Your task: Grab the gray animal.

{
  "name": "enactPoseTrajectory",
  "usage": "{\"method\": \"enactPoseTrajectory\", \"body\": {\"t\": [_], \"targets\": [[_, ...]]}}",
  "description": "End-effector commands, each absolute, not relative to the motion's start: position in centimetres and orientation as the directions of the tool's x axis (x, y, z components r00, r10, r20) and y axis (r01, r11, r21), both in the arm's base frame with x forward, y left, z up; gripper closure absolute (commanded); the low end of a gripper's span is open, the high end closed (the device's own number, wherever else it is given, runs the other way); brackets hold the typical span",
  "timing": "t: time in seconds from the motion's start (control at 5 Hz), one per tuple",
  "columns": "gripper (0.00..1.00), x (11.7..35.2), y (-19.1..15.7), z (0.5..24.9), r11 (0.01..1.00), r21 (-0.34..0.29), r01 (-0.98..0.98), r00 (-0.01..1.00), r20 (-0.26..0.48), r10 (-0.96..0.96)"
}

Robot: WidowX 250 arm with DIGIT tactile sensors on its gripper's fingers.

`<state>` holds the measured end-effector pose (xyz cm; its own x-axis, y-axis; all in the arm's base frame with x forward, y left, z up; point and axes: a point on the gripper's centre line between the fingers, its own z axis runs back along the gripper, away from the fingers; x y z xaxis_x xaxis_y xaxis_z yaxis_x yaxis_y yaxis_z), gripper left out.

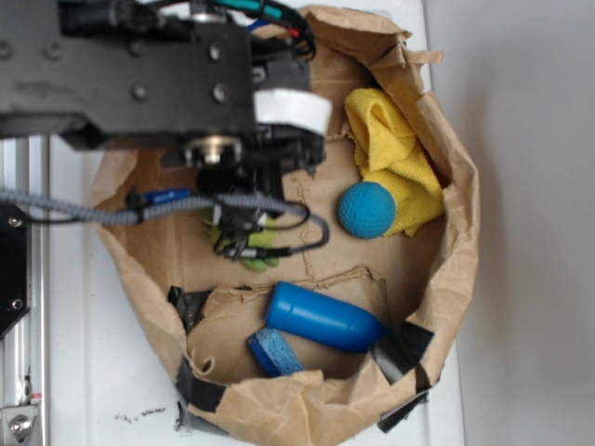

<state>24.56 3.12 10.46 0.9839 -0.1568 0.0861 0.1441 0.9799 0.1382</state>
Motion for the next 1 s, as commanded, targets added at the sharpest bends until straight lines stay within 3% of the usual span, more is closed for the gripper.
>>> {"method": "enactPoseTrajectory", "body": {"t": [0.0,0.4,0.8], "targets": [[1.00,26.3,0.4,15.1,0.986,0.147,0.083,0.991,0.090,-0.097],[1.00,25.1,1.9,17.7,0.996,-0.004,0.094,0.993,0.079,-0.093],[1.00,24.5,2.5,18.2,0.992,-0.054,0.112,0.990,0.097,-0.106]]}}
